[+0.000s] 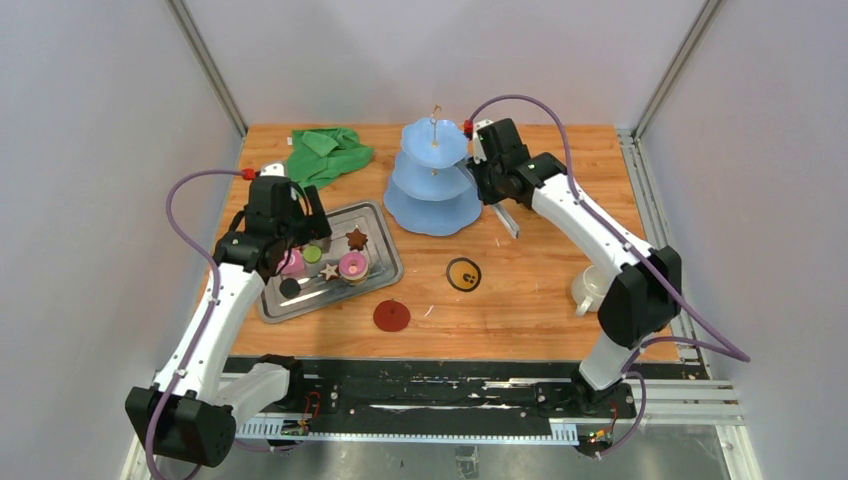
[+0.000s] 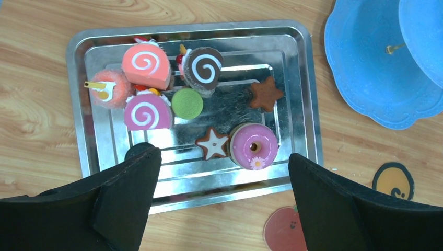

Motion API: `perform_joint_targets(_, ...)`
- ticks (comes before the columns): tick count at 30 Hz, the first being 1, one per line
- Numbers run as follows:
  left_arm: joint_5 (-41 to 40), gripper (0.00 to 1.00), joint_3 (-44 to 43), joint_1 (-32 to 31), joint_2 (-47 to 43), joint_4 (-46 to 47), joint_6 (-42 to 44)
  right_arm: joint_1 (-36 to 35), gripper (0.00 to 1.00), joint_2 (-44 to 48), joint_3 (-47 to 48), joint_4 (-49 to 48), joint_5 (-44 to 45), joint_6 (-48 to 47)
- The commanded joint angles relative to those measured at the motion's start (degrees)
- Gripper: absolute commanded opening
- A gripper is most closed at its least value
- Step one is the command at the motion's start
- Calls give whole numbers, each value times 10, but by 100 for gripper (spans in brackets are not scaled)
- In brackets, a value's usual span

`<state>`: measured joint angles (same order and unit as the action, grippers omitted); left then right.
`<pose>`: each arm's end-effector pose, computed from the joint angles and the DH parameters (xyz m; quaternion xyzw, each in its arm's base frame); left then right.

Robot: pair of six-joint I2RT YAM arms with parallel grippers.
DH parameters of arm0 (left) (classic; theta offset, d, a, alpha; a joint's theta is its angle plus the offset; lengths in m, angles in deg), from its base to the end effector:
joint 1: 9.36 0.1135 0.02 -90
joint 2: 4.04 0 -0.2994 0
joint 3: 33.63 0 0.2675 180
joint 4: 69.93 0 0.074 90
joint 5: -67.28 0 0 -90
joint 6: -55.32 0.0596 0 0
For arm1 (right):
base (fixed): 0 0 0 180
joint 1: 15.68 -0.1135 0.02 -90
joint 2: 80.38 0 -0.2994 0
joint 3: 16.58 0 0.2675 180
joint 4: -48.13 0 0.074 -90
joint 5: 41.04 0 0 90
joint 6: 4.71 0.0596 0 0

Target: Serve the afternoon tea

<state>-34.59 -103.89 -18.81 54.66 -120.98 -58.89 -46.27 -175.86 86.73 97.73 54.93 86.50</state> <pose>0.2276 -0.0254 0.3388 -0.1593 0.8865 -0.0334 0.4333 0.3587 0.2048 0.3592 -0.2106 0.8871 0.0661 0.4054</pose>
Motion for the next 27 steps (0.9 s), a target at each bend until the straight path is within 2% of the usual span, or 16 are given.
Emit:
perform_joint_targets(1, -11, 96, -10, 5, -13, -9, 7, 9, 1, -41, 37, -23, 3, -7)
perform_joint_targets(7, -8, 96, -12, 5, -17, -14, 7, 11, 2, -82, 62, -37, 2, -3)
perform_joint_targets(9, -5, 96, -11, 5, -18, -13, 7, 12, 8, -92, 66, -38, 2, -1)
perform_joint_targets(13, -4, 96, -15, 5, -16, -17, 9, 13, 29, -101, 64, -44, -5, 5)
perform_joint_targets(21, -4, 96, -9, 5, -22, -16, 6, 13, 41, -80, 48, -47, -25, 9)
perform_joint_targets(27, -1, 96, -4, 5, -23, -13, 4, 12, 42, -42, 28, -48, -33, 15)
